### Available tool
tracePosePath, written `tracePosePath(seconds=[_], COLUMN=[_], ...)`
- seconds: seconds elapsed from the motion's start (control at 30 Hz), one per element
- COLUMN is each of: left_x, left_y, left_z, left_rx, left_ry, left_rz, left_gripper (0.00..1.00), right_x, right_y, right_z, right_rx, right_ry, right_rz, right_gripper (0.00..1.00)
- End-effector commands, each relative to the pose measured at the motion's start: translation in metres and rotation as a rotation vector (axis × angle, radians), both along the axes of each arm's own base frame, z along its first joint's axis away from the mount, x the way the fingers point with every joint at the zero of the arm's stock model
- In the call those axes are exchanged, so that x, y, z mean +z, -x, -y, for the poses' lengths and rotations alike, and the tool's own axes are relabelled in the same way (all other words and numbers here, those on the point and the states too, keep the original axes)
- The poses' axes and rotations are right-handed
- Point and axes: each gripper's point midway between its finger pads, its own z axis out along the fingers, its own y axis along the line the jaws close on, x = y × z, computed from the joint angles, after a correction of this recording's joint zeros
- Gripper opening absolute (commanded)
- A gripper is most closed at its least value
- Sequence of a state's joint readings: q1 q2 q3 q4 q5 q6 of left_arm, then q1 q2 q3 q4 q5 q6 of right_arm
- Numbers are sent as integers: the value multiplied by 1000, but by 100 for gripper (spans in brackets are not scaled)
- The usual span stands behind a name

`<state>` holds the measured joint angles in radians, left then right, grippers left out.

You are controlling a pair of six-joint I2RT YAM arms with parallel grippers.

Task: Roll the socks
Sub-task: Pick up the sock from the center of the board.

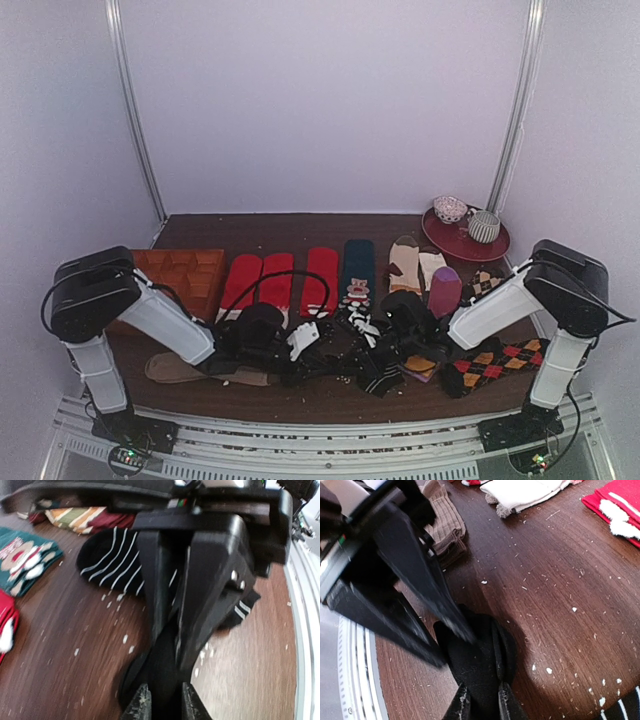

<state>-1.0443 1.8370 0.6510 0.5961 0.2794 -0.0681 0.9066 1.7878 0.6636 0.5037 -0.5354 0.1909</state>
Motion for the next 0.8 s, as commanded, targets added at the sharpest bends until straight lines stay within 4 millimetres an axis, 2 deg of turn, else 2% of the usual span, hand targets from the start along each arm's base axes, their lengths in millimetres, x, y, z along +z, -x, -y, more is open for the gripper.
tracePosePath(seconds=[0.0, 0.03, 0.07, 0.1, 0.2, 0.27, 0.3, 0.33, 0.5, 0.63, 0.7, 0.77], left_x=[-27, -8, 6, 19, 51, 65, 72, 78, 111, 145, 148, 138], left_y=[12, 8, 7, 7, 11, 14, 15, 16, 9, 14, 13, 9], left_z=[-52, -51, -51, -52, -57, -60, -61, -62, -69, -67, -60, -49], left_rx=[42, 51, 51, 48, 27, 17, 13, 7, 73, 30, -3, -37], left_ry=[-220, -180, -151, -124, -56, -21, -4, 14, 101, 233, 210, 126], left_rz=[-18, 22, 50, 77, 148, 178, 189, 196, 230, 254, 259, 239], left_gripper=[22, 35, 58, 65, 73, 86, 95, 98, 98, 96, 89, 79], right_x=[-20, -16, -13, -8, 9, 25, 31, 36, 61, 72, 76, 79], right_y=[6, 5, 6, 7, 13, 19, 21, 24, 33, 40, 41, 43], right_z=[20, 18, 16, 14, 6, 0, -2, -4, -15, -24, -29, -33], right_rx=[-44, -41, -31, -20, 42, 92, 110, 129, 184, 222, 237, 258], right_ry=[106, 93, 79, 65, 3, -53, -67, -74, -127, -119, -115, -100], right_rz=[-75, -75, -78, -77, -67, -49, -41, -32, 7, 67, 79, 88], right_gripper=[3, 3, 3, 3, 3, 3, 3, 3, 4, 5, 5, 5])
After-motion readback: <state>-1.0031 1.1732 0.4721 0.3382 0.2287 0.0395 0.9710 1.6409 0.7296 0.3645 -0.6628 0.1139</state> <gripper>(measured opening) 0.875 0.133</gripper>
